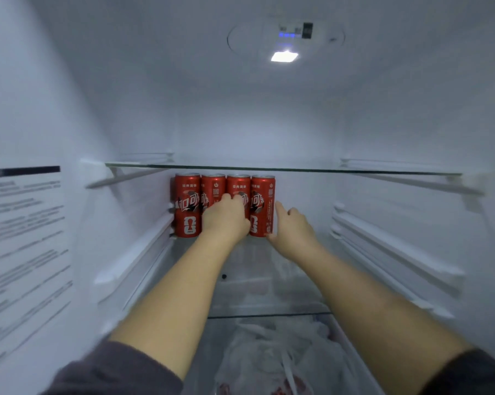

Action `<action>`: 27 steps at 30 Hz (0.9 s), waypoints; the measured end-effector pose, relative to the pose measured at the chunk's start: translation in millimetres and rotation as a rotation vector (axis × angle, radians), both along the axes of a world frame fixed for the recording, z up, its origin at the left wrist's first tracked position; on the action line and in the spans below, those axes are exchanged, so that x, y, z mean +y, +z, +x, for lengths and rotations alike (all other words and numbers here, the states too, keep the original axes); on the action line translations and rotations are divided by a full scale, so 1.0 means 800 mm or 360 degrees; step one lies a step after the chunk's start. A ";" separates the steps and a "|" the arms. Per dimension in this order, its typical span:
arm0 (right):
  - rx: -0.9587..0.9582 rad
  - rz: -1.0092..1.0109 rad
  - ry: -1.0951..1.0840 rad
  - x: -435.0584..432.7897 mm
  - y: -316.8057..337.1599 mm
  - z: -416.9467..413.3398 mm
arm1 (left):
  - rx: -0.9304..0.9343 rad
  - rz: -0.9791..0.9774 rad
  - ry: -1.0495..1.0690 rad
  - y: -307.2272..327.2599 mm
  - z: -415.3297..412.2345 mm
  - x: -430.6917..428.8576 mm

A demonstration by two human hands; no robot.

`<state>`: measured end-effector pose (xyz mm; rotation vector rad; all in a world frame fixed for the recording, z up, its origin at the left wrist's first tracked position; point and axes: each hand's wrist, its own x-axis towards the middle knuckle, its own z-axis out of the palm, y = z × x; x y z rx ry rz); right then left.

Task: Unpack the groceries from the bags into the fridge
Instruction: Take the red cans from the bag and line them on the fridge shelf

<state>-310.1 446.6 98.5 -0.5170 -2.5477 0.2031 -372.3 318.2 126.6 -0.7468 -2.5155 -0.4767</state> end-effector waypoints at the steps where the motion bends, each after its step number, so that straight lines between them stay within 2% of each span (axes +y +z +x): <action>1: -0.0076 0.0191 -0.0044 -0.004 0.006 0.017 | 0.0008 0.0044 0.0046 0.012 0.010 -0.003; 6: -0.0415 0.0883 -0.0120 -0.023 0.039 0.124 | -0.0106 0.0216 0.0075 0.027 0.083 -0.006; 10: -0.0656 0.1187 -0.0247 -0.035 0.052 0.219 | -0.0017 0.0396 -0.0083 -0.010 0.148 -0.005; 14: -0.0675 0.1499 -0.0295 -0.045 0.045 0.311 | 0.0139 0.0649 -0.0429 -0.045 0.211 0.000; 16: -0.0584 0.1636 -0.0316 -0.043 0.040 0.360 | 0.0161 0.0792 -0.0698 -0.061 0.248 0.007; 19: -0.0586 0.1804 -0.0377 -0.046 0.035 0.437 | 0.0223 0.0986 -0.1101 -0.078 0.302 0.018; 22: -0.0577 0.1889 -0.0540 -0.062 0.030 0.514 | 0.0221 0.1034 -0.1423 -0.090 0.358 0.024; 27: -0.0482 0.1741 -0.0891 -0.098 0.001 0.640 | 0.0200 0.0964 -0.1822 -0.110 0.467 0.020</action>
